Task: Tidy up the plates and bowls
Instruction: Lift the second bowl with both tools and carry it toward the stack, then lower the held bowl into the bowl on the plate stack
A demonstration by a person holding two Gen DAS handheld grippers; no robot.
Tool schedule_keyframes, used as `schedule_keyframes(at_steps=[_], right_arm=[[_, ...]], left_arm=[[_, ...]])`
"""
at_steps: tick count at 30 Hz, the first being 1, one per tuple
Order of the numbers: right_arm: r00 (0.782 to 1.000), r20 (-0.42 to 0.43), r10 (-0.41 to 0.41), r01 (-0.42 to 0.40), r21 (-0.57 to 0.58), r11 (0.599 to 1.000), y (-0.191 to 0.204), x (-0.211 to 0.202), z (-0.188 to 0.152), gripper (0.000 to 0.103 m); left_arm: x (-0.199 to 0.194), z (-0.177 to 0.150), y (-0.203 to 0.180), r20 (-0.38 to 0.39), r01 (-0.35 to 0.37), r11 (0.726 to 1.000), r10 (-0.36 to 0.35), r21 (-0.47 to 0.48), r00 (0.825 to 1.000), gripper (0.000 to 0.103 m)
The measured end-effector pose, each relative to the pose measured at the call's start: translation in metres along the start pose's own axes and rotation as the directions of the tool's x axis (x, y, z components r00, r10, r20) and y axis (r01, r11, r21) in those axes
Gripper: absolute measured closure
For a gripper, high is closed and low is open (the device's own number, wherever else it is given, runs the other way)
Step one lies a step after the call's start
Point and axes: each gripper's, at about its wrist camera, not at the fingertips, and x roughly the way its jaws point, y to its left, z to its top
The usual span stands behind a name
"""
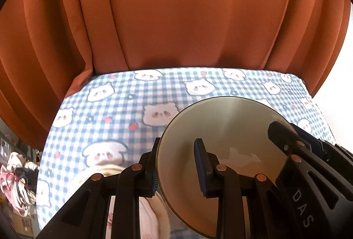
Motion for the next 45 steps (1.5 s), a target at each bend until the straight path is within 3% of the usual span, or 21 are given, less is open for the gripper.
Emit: schedule_keyframes(at_steps=[19, 38, 45], right_arm=[[0.993, -0.088, 0.074, -0.083, -0.101, 0.991, -0.062, 0.007, -0.057, 0.081], [0.970, -0.169, 0.174, -0.204, -0.182, 0.962, -0.053, 0.037, -0.066, 0.081], [0.968, -0.181, 0.173, -0.211, -0.217, 0.953, -0.045, 0.049, -0.070, 0.081]], left_arm=[[0.008, -0.075, -0.057, -0.095, -0.087, 0.992, 0.079, -0.087, 0.992, 0.076], [0.026, -0.091, -0.046, -0.137, -0.209, 0.964, 0.187, -0.167, 0.973, 0.076], [0.042, -0.100, -0.038, -0.198, -0.203, 0.957, 0.163, -0.206, 0.967, 0.076]])
